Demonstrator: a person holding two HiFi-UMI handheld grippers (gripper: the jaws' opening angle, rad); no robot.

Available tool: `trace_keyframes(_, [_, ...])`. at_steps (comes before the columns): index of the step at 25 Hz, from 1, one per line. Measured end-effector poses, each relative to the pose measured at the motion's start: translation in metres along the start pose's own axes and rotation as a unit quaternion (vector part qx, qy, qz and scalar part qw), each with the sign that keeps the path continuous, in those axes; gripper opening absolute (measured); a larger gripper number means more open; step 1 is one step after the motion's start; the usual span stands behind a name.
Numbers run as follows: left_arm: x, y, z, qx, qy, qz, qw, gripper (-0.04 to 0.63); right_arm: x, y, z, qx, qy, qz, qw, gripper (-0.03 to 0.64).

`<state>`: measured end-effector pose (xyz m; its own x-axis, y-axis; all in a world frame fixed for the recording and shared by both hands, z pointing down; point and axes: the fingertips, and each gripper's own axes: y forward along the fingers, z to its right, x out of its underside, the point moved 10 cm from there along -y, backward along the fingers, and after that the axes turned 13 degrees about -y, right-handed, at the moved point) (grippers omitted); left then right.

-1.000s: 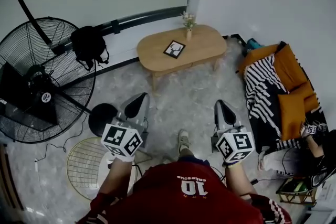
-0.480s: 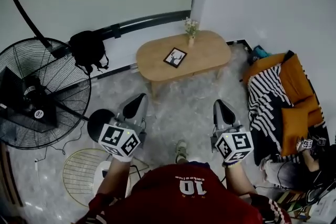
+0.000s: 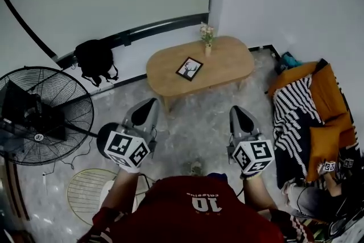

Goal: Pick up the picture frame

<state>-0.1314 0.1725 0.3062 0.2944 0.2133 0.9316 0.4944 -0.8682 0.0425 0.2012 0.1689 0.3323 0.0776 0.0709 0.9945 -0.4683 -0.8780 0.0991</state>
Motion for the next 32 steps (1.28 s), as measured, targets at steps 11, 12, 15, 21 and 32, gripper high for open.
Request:
trace_keyframes(11, [0.004, 0.045, 0.005, -0.012, 0.019, -0.011, 0.9997, 0.003, 0.019, 0.033, 0.039, -0.015, 0.012, -0.001, 1.000, -0.014])
trace_keyframes(12, [0.005, 0.048, 0.003, -0.013, 0.017, -0.013, 0.9997, 0.003, 0.020, 0.036, 0.040, -0.017, 0.014, -0.004, 1.000, -0.014])
trace_keyframes(15, [0.010, 0.060, -0.007, -0.020, 0.007, -0.023, 0.9995, 0.003, 0.024, 0.049, 0.046, -0.022, 0.016, -0.013, 1.000, -0.012])
trace_keyframes(21, [0.012, 0.099, -0.038, -0.021, -0.004, -0.028, 0.9994, 0.003, 0.026, 0.086, 0.059, -0.017, 0.016, -0.024, 0.999, -0.013])
trace_keyframes(32, [-0.012, 0.209, -0.097, 0.003, 0.004, -0.031, 0.9995, 0.003, 0.009, 0.185, 0.102, 0.001, 0.003, -0.032, 0.999, -0.012])
